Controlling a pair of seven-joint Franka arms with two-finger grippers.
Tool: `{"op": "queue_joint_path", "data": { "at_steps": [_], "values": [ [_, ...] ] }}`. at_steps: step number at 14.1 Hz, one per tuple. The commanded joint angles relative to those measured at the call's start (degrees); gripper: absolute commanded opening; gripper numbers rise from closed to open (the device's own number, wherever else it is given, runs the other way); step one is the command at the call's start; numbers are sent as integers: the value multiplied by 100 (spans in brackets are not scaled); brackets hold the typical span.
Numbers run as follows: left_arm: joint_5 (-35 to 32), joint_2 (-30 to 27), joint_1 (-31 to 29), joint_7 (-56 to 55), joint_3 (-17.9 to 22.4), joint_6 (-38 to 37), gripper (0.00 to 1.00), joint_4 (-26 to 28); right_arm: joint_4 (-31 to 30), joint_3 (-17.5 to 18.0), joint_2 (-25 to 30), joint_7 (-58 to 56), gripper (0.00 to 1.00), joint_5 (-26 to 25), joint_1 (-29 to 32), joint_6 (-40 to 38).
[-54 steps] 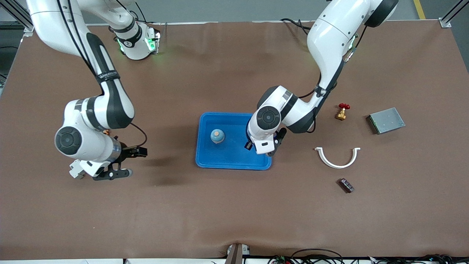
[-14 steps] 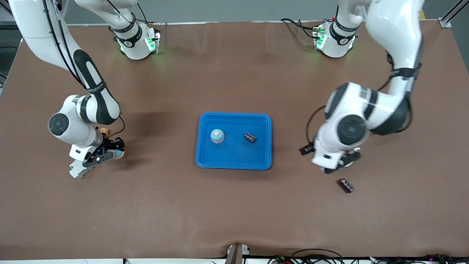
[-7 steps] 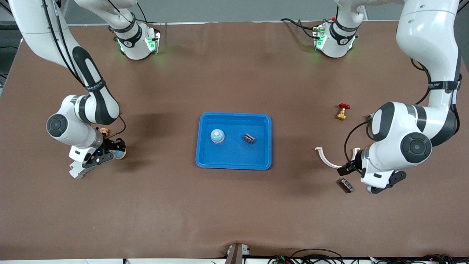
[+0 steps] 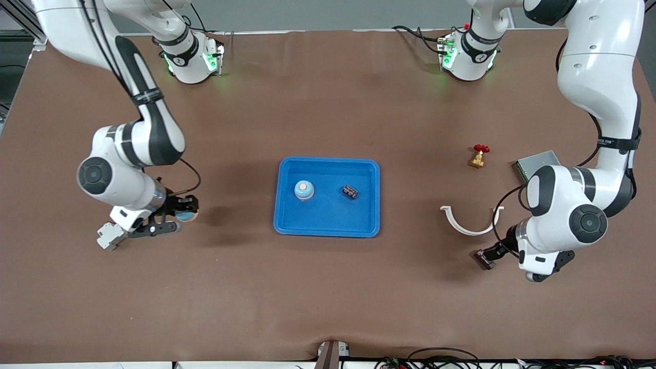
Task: Place electrolytic capacitor and blue bell in tray
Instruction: 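Reach the left gripper to the second capacitor while the right gripper reaches the bell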
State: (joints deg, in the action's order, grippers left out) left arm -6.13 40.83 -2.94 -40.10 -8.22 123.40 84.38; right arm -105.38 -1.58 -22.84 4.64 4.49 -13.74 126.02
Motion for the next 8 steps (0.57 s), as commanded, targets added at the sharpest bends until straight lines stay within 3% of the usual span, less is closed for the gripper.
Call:
{"op": "queue_joint_path", "data": {
  "at_steps": [1, 8],
  "values": [
    [-108, 188, 39, -340, 75, 394, 100, -80, 455, -52, -44, 1368, 0, 16, -715, -139],
    [-125, 689, 180, -1193, 119, 861, 100, -440, 1887, -79, -1282, 3524, 0, -80, -1869, -174]
  ]
}}
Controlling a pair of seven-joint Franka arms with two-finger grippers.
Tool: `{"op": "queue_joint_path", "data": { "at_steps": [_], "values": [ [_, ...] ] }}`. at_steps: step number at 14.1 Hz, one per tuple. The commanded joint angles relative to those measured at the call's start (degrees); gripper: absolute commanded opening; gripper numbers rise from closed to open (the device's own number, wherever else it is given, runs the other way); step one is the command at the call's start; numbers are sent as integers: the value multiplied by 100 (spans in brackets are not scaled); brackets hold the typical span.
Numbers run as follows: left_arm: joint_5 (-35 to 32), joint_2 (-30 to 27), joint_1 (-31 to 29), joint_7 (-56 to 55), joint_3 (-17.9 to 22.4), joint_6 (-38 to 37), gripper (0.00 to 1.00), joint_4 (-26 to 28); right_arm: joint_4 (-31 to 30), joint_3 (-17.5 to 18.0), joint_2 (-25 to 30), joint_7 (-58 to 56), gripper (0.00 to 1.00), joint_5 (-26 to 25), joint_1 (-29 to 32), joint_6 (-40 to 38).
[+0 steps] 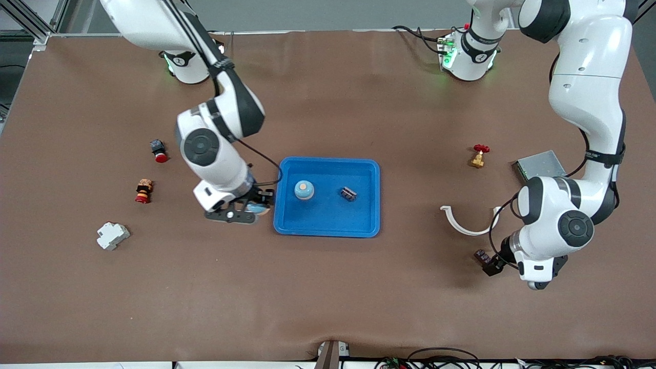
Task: Place electrolytic capacitor and blue bell in tray
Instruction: 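Grasp the second bell with the right gripper while the left gripper grasps the capacitor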
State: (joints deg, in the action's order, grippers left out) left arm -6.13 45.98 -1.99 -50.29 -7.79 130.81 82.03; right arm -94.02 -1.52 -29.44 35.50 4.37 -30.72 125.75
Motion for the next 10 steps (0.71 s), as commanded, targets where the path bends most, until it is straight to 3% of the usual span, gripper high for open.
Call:
{"op": "queue_joint_path", "data": {
  "at_steps": [1, 5, 10],
  "values": [
    [-142, 218, 181, -244, 119, 199, 100, -205, 945, -86, -816, 606, 0, -67, -284, -139],
    [-151, 456, 691, -490, 655, 340, 100, -328, 1333, -86, -1345, 967, 0, -67, -478, -69],
    [-151, 482, 674, -508, 656, 428, 100, -320, 1421, -86, -1661, 1090, 0, -67, -514, 168]
  ]
}}
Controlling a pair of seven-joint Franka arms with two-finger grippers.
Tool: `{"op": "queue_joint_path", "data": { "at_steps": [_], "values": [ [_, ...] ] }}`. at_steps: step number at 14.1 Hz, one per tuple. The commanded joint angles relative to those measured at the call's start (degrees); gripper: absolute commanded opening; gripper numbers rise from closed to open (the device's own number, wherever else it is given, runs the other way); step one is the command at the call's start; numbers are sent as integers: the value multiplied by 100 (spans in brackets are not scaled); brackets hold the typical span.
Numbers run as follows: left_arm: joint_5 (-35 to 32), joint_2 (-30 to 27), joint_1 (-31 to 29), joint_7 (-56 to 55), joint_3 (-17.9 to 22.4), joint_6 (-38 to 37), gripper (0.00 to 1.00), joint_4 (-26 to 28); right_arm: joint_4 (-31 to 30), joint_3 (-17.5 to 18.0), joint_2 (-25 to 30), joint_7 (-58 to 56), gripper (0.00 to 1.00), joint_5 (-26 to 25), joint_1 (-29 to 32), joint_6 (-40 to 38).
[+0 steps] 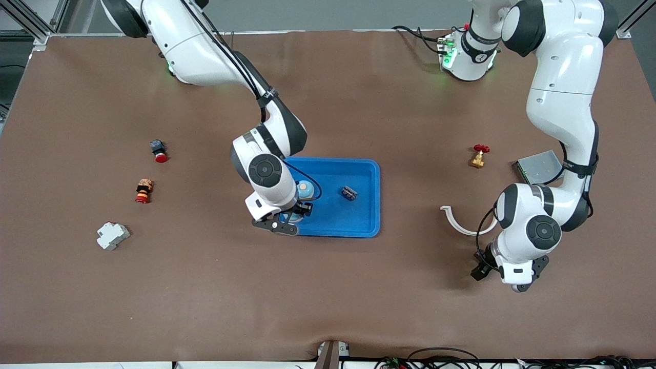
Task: Place electrolytic capacitor and blue bell in tray
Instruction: 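Grasp the second bell with the right gripper while the left gripper grasps the capacitor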
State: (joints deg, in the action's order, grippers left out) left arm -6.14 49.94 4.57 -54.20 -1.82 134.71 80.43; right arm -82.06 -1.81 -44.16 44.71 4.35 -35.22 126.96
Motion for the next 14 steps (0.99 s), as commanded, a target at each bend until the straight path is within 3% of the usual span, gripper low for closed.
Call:
{"op": "queue_joint_path", "data": {
  "at_steps": [1, 2, 3, 6, 7, 14],
  "values": [
    [-151, 86, -8, -91, 59, 38, 84, -151, 225, -57, -242, 196, 0, -66, -73, 100],
    [-151, 86, -26, -65, 59, 38, 58, -151, 234, -57, -277, 205, 0, -57, -73, 109],
    [-151, 78, -35, -47, 59, 38, 38, -151, 234, -48, -295, 222, 0, -40, -64, 110],
    [-142, 69, -35, -38, 59, 38, 5, -151, 322, -48, -426, 266, 0, -40, -73, 223],
    [-142, 69, -35, -38, 59, 38, 0, -151, 322, -48, -522, 336, 0, -40, -81, 363],
    [-98, -203, -272, 111, -11, -285, 0, -159, 322, -57, -655, 460, 0, -66, -178, 575]
  ]
}}
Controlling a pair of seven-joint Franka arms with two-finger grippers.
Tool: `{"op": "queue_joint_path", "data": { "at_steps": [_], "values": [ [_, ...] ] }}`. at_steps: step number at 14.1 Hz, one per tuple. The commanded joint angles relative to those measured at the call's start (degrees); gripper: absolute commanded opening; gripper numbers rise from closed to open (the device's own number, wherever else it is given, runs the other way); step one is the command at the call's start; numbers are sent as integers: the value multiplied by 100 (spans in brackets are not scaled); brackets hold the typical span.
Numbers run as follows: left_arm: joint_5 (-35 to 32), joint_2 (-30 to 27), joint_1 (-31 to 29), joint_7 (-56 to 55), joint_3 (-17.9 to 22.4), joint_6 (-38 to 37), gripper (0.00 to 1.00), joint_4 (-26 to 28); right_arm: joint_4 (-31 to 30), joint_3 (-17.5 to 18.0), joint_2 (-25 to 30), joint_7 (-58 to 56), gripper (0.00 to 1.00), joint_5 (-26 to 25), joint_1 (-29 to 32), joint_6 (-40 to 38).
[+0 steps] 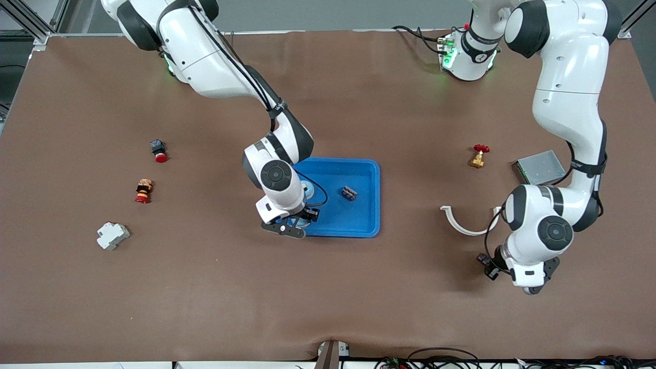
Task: Place electrolytic capacitor and blue bell in tray
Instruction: 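Grasp the second bell with the right gripper while the left gripper grasps the capacitor, then place the bell in the tray while the left gripper carries the capacitor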
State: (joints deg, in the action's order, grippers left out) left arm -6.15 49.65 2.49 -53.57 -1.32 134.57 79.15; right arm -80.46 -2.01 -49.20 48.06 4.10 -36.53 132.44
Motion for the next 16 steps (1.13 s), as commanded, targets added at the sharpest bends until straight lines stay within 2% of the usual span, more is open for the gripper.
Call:
{"op": "queue_joint_path", "data": {
  "at_steps": [1, 2, 3, 4, 8, 12, 16],
  "values": [
    [-97, -201, -55, 49, -88, -534, 0, -49, 154, -45, -151, 133, 0, -49, -56, 27],
    [-89, -271, -47, 49, -123, -772, 0, -66, 162, -45, -143, 125, 9, -41, -30, 18],
    [-71, -402, -38, 40, -175, -931, 0, -66, 154, -54, -143, 125, 97, -41, -3, 18],
    [42, -534, -29, 5, -245, -1133, 0, -66, 154, -63, -134, 124, 100, -49, -29, 18],
    [640, -1105, 286, -493, -272, -1811, 0, -137, 154, -63, 120, 81, 100, -32, -47, -235],
    [659, -1185, 1033, -1882, -229, -1864, 0, -259, 189, -80, 551, -33, 100, -23, 41, -1087],
    [650, -1133, 1648, -2841, -211, -1759, 0, -321, 268, -63, 999, -603, 100, 3, 426, -1475]
  ]
}}
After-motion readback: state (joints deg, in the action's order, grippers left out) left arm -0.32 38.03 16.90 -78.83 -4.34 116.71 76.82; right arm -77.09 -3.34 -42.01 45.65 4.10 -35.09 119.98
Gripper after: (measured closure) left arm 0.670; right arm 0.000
